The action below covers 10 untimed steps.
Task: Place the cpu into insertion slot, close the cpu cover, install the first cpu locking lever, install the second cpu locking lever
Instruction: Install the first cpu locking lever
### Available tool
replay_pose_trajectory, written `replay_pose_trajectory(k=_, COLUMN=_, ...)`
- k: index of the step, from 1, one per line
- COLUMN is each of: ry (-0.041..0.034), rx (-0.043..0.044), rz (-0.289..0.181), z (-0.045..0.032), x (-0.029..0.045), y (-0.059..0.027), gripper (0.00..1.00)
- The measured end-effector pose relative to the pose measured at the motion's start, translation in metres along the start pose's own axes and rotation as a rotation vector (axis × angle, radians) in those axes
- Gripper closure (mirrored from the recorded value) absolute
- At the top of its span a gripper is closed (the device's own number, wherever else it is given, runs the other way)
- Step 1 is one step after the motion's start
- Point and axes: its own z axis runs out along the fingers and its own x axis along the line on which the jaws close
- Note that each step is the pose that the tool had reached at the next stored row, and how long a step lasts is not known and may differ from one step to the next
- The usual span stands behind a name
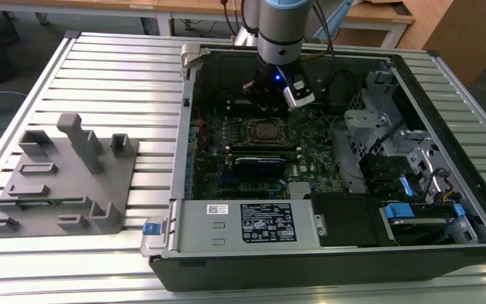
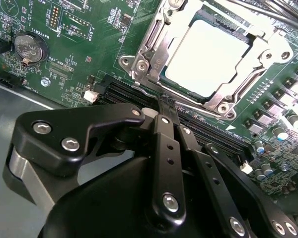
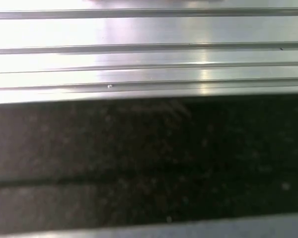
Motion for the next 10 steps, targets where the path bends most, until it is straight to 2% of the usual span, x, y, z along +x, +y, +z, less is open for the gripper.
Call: replay_pose_trajectory(k=10, ry=-0.0001, rx=-0.0001, rz=0.000, z=-0.0027, x=-0.0002, y=0.0004, gripper=0.89)
